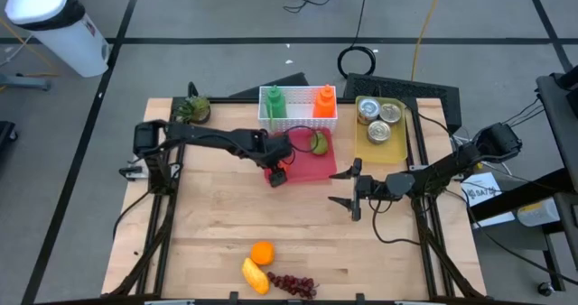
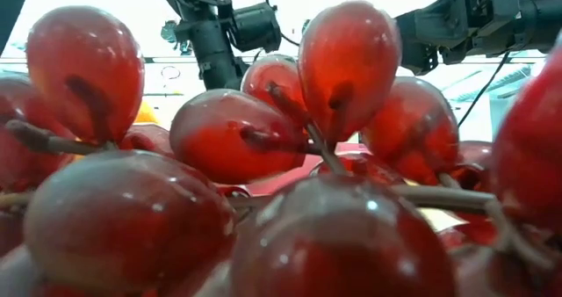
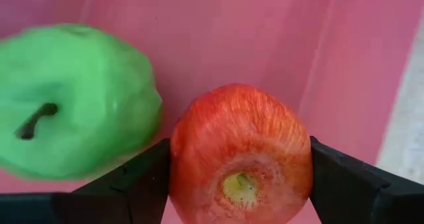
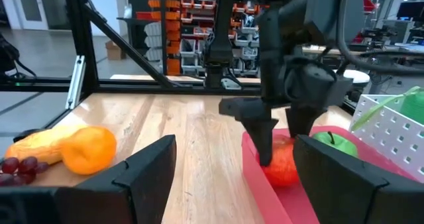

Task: Pick & Place Food Item
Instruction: Put the red apple into the red bin, then put the orange into the red bin

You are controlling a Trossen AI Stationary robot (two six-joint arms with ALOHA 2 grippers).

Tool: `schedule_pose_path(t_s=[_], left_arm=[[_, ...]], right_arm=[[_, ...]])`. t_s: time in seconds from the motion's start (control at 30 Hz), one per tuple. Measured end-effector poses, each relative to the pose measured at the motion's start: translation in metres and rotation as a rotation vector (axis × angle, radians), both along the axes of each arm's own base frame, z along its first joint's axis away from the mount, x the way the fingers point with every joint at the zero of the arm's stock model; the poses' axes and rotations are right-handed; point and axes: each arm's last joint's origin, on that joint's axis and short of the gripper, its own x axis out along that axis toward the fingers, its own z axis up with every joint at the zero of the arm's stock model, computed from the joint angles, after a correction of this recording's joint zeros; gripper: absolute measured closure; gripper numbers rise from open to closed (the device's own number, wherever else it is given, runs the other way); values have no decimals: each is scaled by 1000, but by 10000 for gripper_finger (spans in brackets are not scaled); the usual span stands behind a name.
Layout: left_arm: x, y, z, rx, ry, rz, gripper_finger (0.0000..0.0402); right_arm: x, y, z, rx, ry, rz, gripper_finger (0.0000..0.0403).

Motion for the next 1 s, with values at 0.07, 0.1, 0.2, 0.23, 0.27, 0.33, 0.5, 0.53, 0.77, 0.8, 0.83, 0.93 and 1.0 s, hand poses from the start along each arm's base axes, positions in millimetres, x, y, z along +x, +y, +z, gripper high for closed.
schedule_pose_path(t_s=[0.07,0.1,0.2,0.23,0.27,0.33,0.5,0.53,0.77,0.8,0.83,0.93,1.0], left_arm=[[2,0,-6,-4,14,3,105],[2,1,-7,-5,15,5,103],[4,1,-10,-2,21,6,96],[4,1,-10,-2,21,6,95],[4,1,-11,-3,21,6,95],[4,1,-11,-2,22,6,93],[4,1,-11,-3,24,6,91],[4,1,-11,-3,24,5,89],[0,1,-4,8,15,-17,54],[-1,1,-1,8,12,-17,49],[-2,0,2,11,6,-18,44],[-3,0,11,18,-29,-19,34],[-4,0,13,19,-34,-19,30]], right_arm=[[0,0,0,0,-1,0,120],[0,0,0,0,-2,0,120],[0,0,0,0,-2,0,120],[0,0,0,0,-1,0,120],[0,0,0,0,-1,0,120],[0,0,0,0,-1,0,120],[0,0,0,-1,0,0,120],[0,0,0,-1,0,0,120],[0,0,0,-1,1,0,120],[0,0,0,-2,3,0,120],[0,0,-1,-2,4,0,120],[0,0,-1,-2,4,0,120],[0,0,-1,-2,4,0,120]])
